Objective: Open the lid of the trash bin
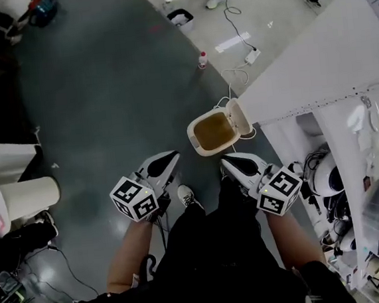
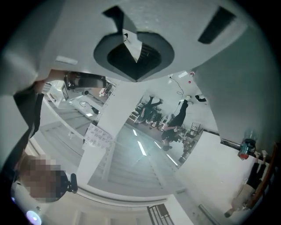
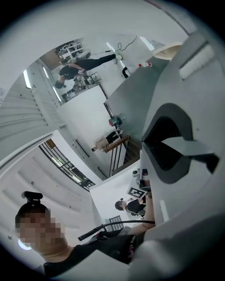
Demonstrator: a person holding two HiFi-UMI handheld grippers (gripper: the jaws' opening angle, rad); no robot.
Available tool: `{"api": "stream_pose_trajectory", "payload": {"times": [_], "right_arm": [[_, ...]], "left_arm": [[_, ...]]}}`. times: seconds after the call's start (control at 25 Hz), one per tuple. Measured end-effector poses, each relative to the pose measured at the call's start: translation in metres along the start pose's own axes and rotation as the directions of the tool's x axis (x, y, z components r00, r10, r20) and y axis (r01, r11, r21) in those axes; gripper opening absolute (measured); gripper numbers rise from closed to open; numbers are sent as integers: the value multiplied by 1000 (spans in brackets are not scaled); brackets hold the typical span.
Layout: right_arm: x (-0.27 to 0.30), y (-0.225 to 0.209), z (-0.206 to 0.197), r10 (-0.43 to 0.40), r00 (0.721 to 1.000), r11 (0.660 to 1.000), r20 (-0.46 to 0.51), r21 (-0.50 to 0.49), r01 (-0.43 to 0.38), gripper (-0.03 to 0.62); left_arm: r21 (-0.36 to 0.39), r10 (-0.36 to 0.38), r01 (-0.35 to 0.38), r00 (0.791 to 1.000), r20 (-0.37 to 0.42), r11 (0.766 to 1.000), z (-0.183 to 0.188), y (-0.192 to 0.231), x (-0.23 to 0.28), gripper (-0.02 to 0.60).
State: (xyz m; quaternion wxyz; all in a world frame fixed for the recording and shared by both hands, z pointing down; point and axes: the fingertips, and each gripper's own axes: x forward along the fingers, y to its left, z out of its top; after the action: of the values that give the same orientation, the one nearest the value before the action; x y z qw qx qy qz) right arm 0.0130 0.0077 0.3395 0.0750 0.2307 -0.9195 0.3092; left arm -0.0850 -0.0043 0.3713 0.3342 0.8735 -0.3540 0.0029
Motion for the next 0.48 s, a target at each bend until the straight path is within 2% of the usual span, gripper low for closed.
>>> {"api": "stream_pose_trajectory", "payload": {"times": [0.16, 0.28, 0.4, 0.48], "right_arm": [[-11, 43, 20, 24, 998, 999, 52, -46, -22, 8], [-25, 78, 23, 52, 996, 995, 78, -87, -45, 8], [-39, 105, 20, 58, 992, 993, 115, -108, -46, 8], [-46, 119, 15, 57, 989, 993, 135, -112, -42, 8]], "left_arm": [[42, -80, 82, 996, -44, 996, 15, -53, -15, 0], [42, -157, 158, 987, -28, 987, 19, -94, -26, 0], [36, -196, 196, 981, 4, 980, 19, -122, -35, 0], [52, -216, 216, 976, -4, 975, 13, -139, -40, 0]]}}
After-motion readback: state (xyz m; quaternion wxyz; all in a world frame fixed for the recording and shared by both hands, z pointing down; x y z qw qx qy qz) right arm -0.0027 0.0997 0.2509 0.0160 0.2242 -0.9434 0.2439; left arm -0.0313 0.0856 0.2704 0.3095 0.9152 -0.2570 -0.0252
